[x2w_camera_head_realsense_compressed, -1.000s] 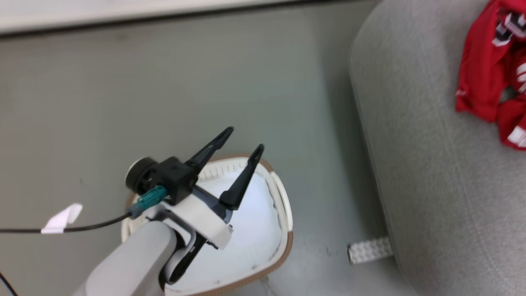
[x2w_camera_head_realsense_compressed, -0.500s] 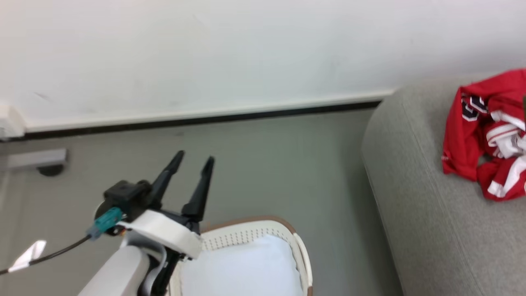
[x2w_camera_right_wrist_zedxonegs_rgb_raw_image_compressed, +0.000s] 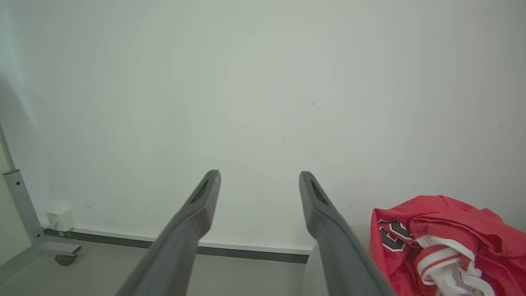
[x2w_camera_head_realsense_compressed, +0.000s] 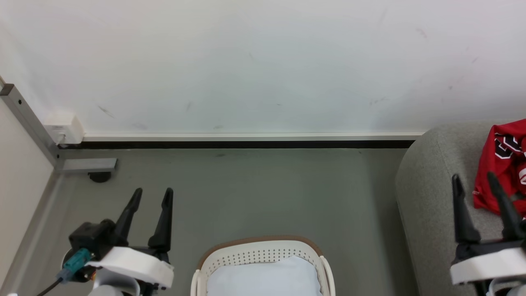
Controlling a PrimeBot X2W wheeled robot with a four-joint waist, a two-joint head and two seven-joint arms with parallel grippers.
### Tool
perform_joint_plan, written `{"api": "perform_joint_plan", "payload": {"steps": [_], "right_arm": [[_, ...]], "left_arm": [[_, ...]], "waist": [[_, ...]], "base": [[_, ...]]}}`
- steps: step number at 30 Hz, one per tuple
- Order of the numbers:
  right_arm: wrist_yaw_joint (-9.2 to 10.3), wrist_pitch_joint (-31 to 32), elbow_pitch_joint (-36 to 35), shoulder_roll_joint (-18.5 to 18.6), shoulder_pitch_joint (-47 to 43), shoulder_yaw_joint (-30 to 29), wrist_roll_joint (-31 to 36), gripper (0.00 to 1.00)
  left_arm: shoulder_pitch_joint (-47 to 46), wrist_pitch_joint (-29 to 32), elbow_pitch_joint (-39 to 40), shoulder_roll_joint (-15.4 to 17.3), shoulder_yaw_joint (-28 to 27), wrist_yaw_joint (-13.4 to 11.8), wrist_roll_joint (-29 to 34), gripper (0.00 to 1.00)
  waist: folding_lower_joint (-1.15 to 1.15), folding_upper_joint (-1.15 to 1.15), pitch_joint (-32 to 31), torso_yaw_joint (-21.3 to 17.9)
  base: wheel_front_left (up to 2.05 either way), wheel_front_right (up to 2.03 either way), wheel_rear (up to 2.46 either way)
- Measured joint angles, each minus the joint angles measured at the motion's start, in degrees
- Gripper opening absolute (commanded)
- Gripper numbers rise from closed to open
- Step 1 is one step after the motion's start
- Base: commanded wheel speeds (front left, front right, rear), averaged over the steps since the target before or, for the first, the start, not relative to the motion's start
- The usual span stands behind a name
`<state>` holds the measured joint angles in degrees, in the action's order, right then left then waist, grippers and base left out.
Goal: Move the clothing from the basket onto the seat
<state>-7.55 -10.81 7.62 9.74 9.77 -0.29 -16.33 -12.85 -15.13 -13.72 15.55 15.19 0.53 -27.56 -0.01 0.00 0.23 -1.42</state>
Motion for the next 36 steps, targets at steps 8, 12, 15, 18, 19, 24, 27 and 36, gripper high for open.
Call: {"api": "perform_joint_plan", "payload": {"steps": [8,12,15,18,19,24,27,36], "right_arm": [[0.00,-4.0,2.6,-5.3,-5.1,1.7,3.3,1.00],[0.00,-4.2,3.6,-6.0,-6.4,2.8,3.7,1.00],[0.00,-4.2,3.7,-6.3,-6.5,2.8,4.0,1.00],[0.00,-4.2,3.8,-6.5,-6.7,2.9,4.5,1.00],[0.00,-4.2,4.0,-6.6,-6.7,2.9,4.7,1.00],[0.00,-4.2,4.9,-6.7,-6.8,3.1,4.2,1.00],[0.00,-4.2,5.3,-6.8,-6.6,3.6,3.6,1.00],[0.00,-4.2,6.0,-6.8,-6.3,4.6,2.9,1.00]], "left_arm": [[4.2,0.0,-1.1,-3.7,-6.4,3.1,8.7,1.00],[6.3,0.0,-1.1,-5.8,-9.2,4.5,11.9,1.00],[7.2,0.0,-1.5,-7.0,-10.8,5.4,13.7,1.00],[7.7,0.0,-2.2,-7.8,-12.0,6.0,15.6,1.00],[7.8,0.0,-2.3,-8.0,-12.5,6.1,16.0,1.00],[8.2,0.0,-2.4,-9.1,-13.7,6.6,17.0,1.00],[8.1,0.0,-1.9,-9.2,-14.3,6.8,17.5,1.00],[7.9,0.0,-1.3,-9.6,-14.5,6.9,18.0,1.00]], "waist": [[0.01,0.00,-0.1,0.1],[0.01,0.00,-0.5,-0.2],[0.01,0.00,-0.5,-0.4],[0.01,0.00,-0.4,-0.7],[0.01,0.00,-0.4,-0.8],[0.01,0.00,0.0,-1.0],[0.01,0.00,0.2,-1.0],[0.01,0.00,0.5,-0.9]], "base": [[0.00,0.00,0.00],[0.00,0.00,0.00],[0.00,0.00,0.00],[0.00,0.00,0.00],[0.00,0.00,0.00],[0.00,0.00,0.00],[0.00,0.00,0.00],[0.00,0.00,0.00]]}}
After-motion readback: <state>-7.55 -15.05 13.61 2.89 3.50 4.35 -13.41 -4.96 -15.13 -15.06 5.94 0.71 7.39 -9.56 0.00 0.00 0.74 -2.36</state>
